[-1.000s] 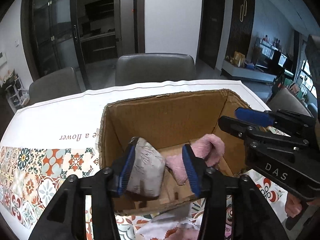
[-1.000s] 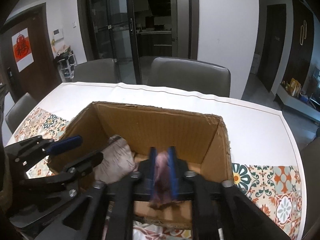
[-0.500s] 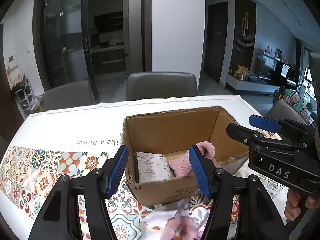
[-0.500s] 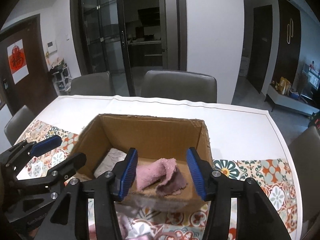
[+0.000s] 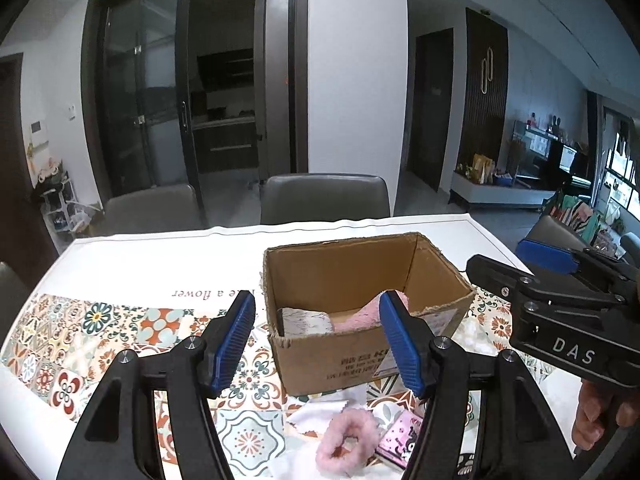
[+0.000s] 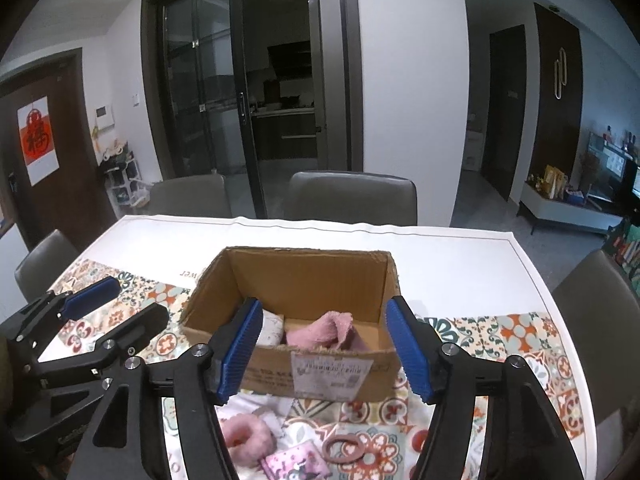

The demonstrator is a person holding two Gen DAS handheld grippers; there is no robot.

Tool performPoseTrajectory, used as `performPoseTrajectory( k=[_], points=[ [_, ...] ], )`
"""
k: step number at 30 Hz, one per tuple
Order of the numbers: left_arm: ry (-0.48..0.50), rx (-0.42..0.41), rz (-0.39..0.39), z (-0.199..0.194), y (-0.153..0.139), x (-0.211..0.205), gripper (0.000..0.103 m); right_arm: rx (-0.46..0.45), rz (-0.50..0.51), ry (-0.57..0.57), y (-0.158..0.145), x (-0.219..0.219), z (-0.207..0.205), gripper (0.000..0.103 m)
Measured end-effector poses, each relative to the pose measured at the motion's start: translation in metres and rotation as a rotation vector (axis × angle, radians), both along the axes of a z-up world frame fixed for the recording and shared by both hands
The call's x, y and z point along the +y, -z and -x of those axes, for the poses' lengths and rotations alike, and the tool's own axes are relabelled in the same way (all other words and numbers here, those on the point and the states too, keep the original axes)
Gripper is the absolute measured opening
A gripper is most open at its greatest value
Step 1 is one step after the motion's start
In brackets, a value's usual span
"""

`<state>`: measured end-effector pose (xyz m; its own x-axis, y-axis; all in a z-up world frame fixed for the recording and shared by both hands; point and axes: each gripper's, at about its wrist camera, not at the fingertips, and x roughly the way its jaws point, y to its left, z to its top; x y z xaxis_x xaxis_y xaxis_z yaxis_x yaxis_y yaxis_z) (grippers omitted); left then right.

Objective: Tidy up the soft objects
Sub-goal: 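Withdraw both open tools up out of the box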

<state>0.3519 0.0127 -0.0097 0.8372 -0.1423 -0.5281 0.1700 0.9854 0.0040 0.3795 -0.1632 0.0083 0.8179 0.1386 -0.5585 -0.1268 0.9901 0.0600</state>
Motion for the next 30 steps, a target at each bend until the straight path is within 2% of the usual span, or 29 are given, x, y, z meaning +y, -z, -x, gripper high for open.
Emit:
performPoseTrajectory(
  k=[9,17,21,30],
  points=[
    [0.027,-0.020,-0.030,0.034,-0.001,-0.001,0.065,-0.003,0.010,0.061,0.001,-0.006,0.038,0.072],
    [0.049,0.012,-0.012,0.056,0.006,0.002,0.066,0.022,0.000,0.083,0.008,-0.008,0.066,0.072],
    [0.065,0.018,-0.029,0.065,0.011,0.005,0.066,0.029,-0.008,0.103,0.010,-0.007,0.079,0.072],
    [0.113,0.091,-0.020,0.085,0.030,0.011,0.066,0.044,-0.015,0.135,0.021,-0.002,0.108,0.072]
  ],
)
